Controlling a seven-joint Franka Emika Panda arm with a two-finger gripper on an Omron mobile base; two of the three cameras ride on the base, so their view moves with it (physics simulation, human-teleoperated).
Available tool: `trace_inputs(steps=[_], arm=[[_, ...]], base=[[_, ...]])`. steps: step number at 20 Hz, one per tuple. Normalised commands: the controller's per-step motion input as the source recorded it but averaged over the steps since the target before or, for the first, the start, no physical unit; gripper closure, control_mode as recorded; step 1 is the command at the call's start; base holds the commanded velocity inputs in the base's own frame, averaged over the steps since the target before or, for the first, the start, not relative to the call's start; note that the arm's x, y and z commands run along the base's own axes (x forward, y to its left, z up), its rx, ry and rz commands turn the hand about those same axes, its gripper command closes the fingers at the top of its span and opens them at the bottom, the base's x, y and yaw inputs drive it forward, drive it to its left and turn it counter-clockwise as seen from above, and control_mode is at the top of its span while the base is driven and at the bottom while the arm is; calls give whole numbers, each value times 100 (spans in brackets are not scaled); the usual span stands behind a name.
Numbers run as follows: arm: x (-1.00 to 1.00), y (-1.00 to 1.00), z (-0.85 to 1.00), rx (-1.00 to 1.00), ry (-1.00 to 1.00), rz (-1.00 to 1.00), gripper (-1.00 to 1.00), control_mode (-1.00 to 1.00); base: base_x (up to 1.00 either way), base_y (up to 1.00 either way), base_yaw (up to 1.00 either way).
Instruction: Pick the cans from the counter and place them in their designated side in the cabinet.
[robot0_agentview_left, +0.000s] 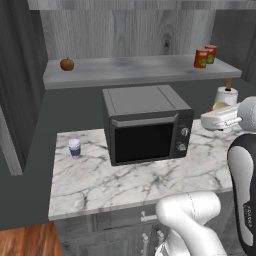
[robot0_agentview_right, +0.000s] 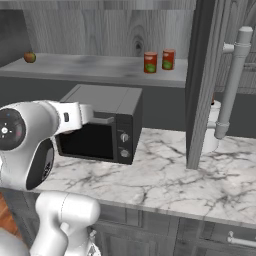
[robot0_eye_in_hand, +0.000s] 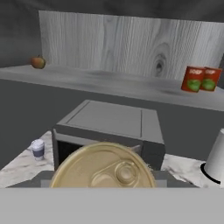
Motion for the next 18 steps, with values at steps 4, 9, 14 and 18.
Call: trace_inputs(steps=[4,9,14,18], arm=[[26,-6,11,0,-1,1,100,-100],[31,-10,15,0,0,0,100,-100],[23,-10,18,0,-3,0,100,-100],[13,-3,23,0,-4,0,100,-100]], base=[[0,0,0],[0,0,0],[0,0,0],[0,0,0]])
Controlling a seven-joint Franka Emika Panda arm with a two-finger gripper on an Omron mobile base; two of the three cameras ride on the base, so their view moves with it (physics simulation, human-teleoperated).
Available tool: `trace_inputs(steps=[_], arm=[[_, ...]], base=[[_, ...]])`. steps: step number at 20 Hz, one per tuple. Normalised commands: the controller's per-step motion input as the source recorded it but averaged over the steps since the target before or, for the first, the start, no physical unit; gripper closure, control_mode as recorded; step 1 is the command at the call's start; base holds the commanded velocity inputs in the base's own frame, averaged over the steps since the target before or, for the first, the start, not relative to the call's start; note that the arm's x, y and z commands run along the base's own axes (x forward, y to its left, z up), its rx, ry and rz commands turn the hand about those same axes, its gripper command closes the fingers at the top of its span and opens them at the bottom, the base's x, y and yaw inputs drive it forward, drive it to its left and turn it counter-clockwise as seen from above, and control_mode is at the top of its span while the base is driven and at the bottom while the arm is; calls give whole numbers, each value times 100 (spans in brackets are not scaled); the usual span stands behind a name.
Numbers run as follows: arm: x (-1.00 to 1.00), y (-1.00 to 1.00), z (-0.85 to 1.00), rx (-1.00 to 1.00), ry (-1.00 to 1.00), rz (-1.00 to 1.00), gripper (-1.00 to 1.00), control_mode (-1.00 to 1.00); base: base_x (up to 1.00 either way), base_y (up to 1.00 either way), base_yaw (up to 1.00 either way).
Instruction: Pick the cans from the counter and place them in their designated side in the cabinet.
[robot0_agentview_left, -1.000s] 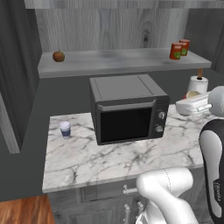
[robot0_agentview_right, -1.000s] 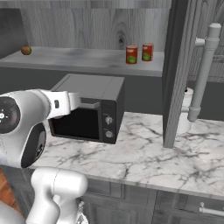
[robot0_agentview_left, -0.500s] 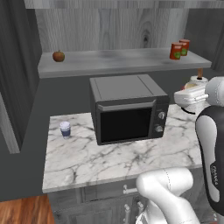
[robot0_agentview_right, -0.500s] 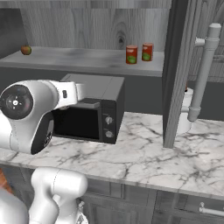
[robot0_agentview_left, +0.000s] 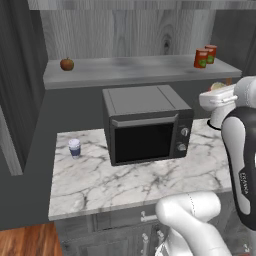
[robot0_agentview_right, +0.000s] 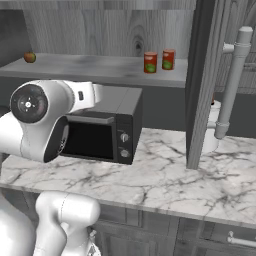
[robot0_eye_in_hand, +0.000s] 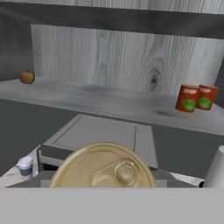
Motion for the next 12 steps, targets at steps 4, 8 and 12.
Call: trace_inputs(steps=[4,8,12], arm=[[20,-6,23,0,-3,0,100,-100],[25,-8,22,0,-5,0,100,-100],[26,-6,17,0,-4,0,100,-100]], base=[[0,0,0],[0,0,0],[0,0,0]])
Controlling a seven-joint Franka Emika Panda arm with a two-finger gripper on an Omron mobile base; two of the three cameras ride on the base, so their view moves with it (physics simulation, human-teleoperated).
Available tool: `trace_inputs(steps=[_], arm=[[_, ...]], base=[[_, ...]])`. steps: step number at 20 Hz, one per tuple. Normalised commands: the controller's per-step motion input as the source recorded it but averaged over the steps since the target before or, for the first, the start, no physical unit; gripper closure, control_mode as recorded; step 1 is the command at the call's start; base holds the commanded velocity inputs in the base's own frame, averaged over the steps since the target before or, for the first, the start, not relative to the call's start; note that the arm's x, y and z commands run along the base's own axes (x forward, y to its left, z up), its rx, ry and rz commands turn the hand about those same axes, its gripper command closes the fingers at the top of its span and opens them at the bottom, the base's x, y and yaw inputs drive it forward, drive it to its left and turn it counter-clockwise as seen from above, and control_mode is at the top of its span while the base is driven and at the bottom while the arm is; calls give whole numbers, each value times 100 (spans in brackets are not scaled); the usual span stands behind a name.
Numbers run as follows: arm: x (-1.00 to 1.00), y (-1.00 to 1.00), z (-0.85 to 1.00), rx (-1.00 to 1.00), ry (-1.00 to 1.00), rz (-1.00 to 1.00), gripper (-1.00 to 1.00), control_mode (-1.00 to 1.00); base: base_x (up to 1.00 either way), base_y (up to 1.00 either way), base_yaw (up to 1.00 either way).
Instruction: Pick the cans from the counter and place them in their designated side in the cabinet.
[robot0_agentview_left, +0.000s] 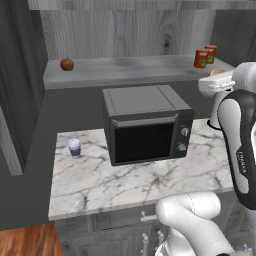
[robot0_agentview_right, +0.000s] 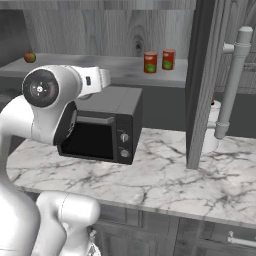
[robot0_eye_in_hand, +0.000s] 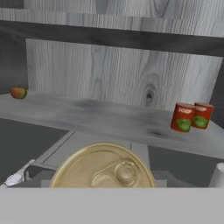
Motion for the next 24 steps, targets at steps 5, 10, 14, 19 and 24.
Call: trace_inputs(steps=[5,10,14,19,24], arm=[[26,0,12,0,-3,0,100,-100],[24,-5,14,0,-1,0,100,-100],[22,-9,8,0,0,0,100,-100],[24,-9,1,0,0,-1,100,-100],[24,-11,0,0,0,-2,100,-100]], base=[[0,0,0],[0,0,0],[0,0,0],[0,0,0],[0,0,0]])
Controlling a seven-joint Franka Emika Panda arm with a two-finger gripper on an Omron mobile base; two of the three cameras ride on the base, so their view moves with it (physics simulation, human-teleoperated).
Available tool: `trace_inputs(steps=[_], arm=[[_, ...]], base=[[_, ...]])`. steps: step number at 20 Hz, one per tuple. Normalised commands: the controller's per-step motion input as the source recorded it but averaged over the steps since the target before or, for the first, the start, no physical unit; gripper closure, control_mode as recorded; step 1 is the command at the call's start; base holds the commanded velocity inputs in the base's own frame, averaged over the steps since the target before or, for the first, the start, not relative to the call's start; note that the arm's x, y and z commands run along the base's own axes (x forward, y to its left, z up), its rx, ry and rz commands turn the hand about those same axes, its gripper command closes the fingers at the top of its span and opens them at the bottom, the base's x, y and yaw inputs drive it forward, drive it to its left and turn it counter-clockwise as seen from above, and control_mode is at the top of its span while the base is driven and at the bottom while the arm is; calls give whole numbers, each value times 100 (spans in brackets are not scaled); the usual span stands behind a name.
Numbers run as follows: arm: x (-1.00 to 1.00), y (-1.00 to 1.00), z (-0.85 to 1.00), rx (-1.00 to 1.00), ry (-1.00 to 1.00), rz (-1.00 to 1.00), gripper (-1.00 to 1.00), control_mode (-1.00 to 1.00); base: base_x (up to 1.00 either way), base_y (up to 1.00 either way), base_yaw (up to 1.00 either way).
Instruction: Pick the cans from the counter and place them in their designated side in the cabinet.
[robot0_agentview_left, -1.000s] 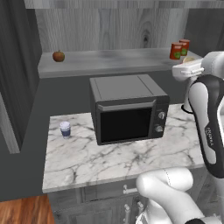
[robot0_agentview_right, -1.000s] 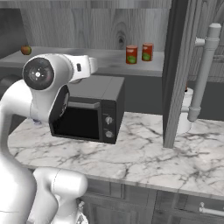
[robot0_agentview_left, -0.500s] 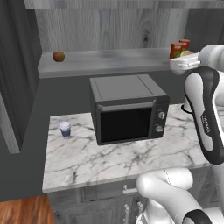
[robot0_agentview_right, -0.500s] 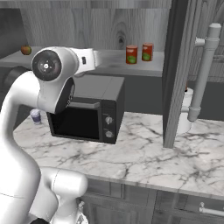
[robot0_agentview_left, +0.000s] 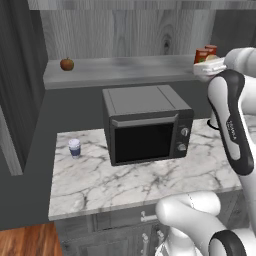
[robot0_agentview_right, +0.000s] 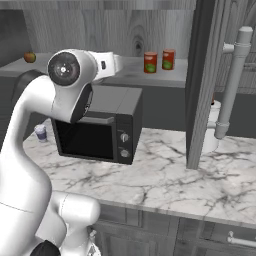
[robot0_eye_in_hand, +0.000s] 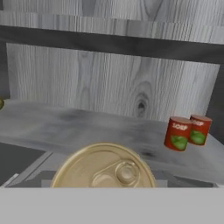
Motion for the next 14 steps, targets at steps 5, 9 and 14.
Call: trace_inputs(steps=[5,9,14], arm=[[31,-10,0,0,0,-3,100,-100],[32,-13,0,0,0,-3,100,-100],[37,-7,0,0,0,-3,100,-100]], base=[[0,0,0],[0,0,0],[0,0,0]])
